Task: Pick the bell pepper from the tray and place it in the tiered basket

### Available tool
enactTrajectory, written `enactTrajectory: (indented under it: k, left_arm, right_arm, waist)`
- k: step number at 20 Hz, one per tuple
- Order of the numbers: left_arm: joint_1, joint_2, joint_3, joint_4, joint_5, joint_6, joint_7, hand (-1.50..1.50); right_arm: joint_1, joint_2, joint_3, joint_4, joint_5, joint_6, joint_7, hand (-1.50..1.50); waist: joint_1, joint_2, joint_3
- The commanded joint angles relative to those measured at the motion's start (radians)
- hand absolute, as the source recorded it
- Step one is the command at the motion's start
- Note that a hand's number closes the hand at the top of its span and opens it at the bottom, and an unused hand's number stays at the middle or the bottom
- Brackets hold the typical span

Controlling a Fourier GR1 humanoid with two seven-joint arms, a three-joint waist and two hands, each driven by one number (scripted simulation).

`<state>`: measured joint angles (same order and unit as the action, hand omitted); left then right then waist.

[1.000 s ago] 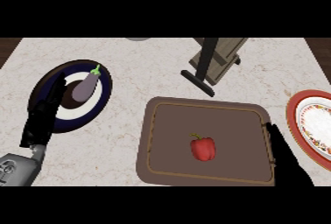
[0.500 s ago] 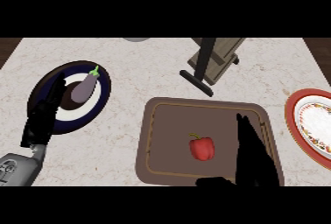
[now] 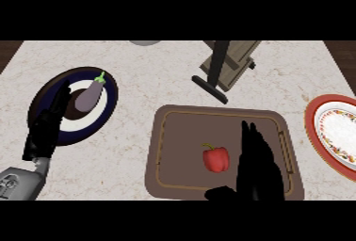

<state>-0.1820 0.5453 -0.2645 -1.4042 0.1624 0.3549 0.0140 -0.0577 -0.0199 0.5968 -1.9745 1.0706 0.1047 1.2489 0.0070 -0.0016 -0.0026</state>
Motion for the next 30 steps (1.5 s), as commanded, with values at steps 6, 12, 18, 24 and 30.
enactTrajectory:
  k: [6,12,18,24,30]
  left_arm:
    - [0.004,0.009,0.02,-0.059,-0.003,-0.019,0.047,0.0]
    - [0.053,-0.02,0.008,-0.07,-0.039,0.004,0.016,0.0]
    - [0.031,-0.015,0.04,-0.024,-0.031,-0.029,0.019,0.0]
    - [0.009,-0.024,0.069,0.009,-0.025,-0.057,0.001,0.0]
    - [-0.066,-0.045,0.074,0.027,-0.05,-0.058,0.051,0.0]
  right_arm:
    - [-0.051,0.019,0.053,0.103,0.075,0.039,0.239,-1.5]
    - [-0.031,0.019,0.041,0.067,0.045,0.052,0.239,-1.5]
    - [-0.028,0.019,0.047,0.148,0.034,-0.023,0.239,-1.5]
    - [-0.068,0.019,-0.017,0.222,-0.02,-0.024,0.199,-1.5]
    - [-0.109,0.019,-0.019,0.254,-0.065,-0.043,0.206,-1.5]
  waist:
    - [0.008,-0.001,0.002]
    - [0.005,-0.002,0.001]
    - [0.0,0.002,0.001]
    - [0.0,0.004,0.002]
    - [-0.007,0.004,0.002]
